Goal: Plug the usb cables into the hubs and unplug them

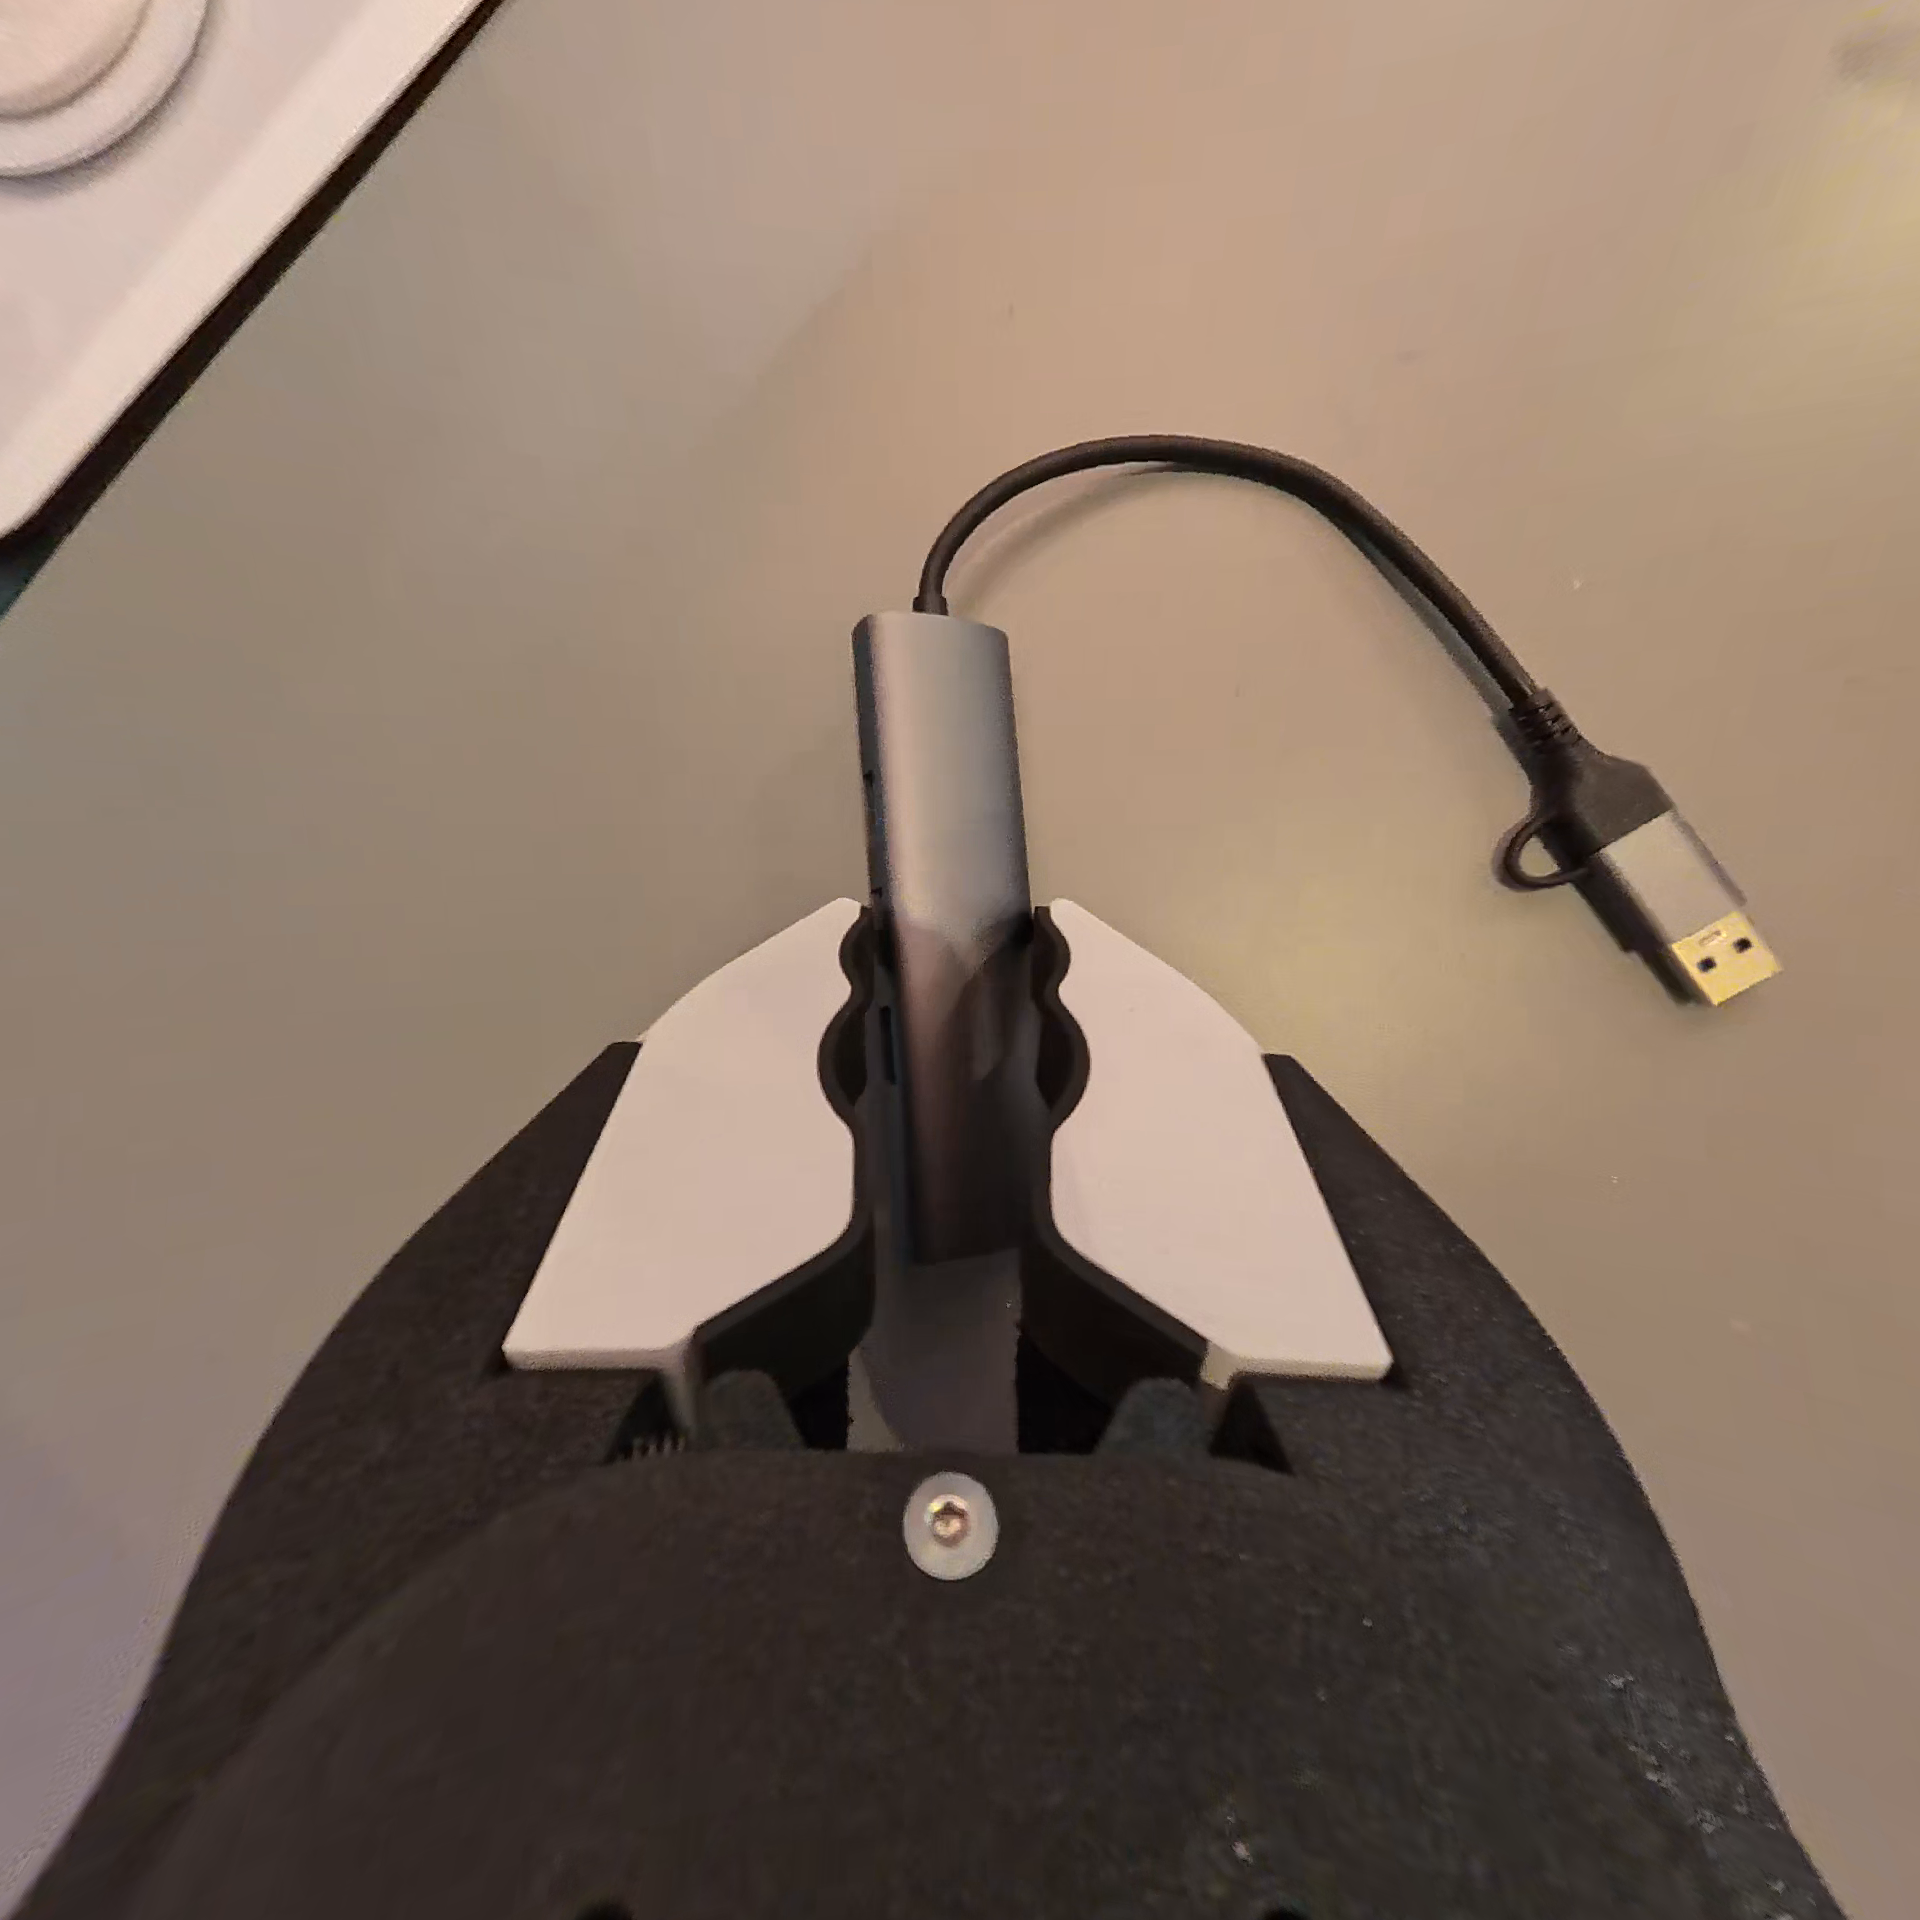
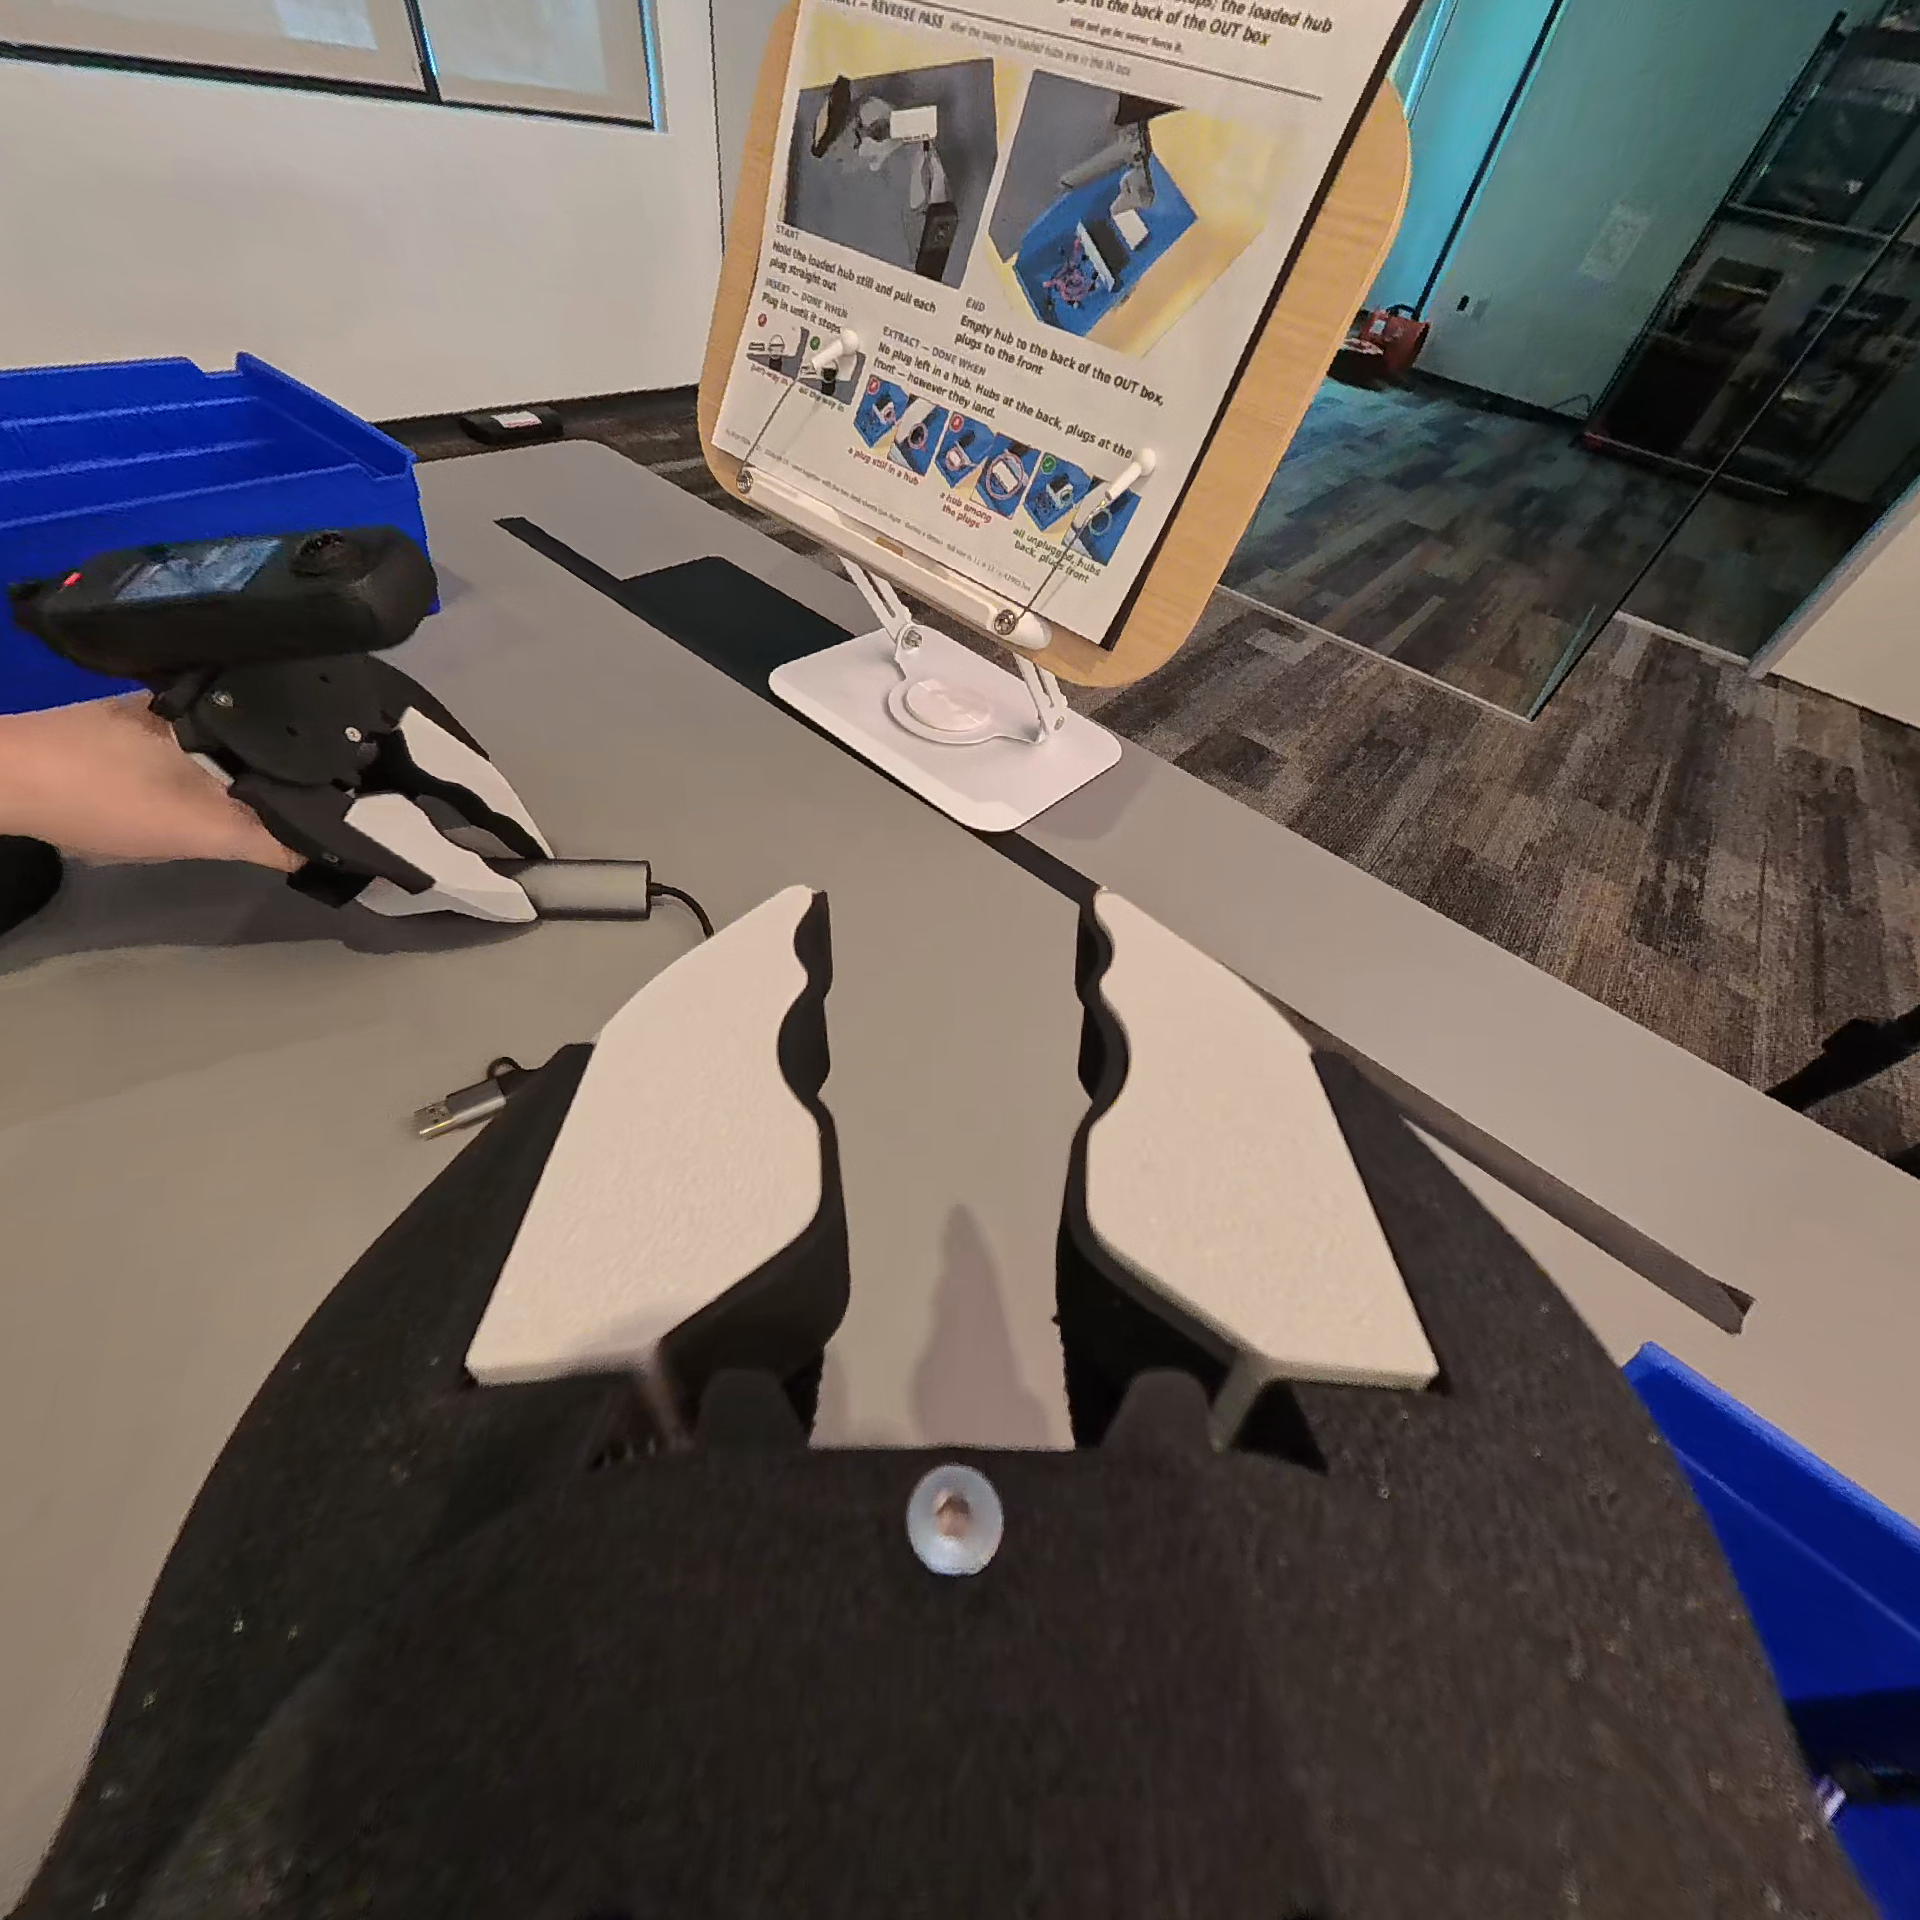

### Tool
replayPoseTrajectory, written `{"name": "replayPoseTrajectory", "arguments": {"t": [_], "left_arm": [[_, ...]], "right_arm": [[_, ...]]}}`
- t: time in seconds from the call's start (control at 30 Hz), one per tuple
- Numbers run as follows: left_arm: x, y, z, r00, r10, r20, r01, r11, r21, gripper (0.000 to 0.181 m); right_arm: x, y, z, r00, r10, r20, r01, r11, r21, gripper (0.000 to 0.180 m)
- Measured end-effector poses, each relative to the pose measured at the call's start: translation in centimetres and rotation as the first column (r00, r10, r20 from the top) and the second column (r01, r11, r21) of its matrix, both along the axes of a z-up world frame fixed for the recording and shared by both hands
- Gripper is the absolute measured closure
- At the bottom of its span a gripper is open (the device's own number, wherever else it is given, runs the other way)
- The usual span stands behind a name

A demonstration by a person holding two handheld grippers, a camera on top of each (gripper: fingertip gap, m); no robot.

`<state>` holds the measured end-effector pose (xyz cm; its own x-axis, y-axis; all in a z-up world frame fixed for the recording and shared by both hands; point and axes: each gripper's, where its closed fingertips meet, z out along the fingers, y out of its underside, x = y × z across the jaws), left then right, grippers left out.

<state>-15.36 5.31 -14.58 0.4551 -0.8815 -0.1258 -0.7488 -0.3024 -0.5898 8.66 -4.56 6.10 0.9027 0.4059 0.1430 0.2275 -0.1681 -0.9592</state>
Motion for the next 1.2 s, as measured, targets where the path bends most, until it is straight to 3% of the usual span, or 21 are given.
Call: {"name": "replayPoseTrajectory", "arguments": {"t": [0.33,0.6,0.77,0.9,1.07,1.2], "left_arm": [[0.2,0.5,0.5,0.989,0.005,0.149,0.000,1.000,-0.031,0.143],[-2.3,0.1,12.1,0.953,0.013,0.303,-0.071,0.981,0.182,0.129],[-9.5,-0.3,19.4,0.944,0.067,0.322,-0.159,0.950,0.267,0.131],[-18.7,2.1,22.3,0.941,0.222,0.257,-0.297,0.905,0.306,0.133],[-28.9,4.9,21.2,0.906,0.399,0.141,-0.423,0.864,0.274,0.132],[-33.4,5.7,18.4,0.866,0.484,0.125,-0.499,0.850,0.168,0.133]], "right_arm": [[0.5,-0.2,-1.0,1.000,-0.001,0.003,0.002,0.999,-0.041,0.135],[0.5,0.0,-1.1,1.000,-0.007,0.028,0.009,0.998,-0.054,0.135],[0.0,0.4,-1.2,0.999,-0.005,0.053,0.009,0.998,-0.064,0.135],[-0.4,0.8,-1.5,0.995,-0.011,0.096,0.020,0.996,-0.088,0.135],[0.0,1.0,-1.5,0.987,-0.055,0.151,0.067,0.995,-0.079,0.135],[0.7,0.8,-1.9,0.983,-0.084,0.166,0.102,0.990,-0.102,0.135]]}}
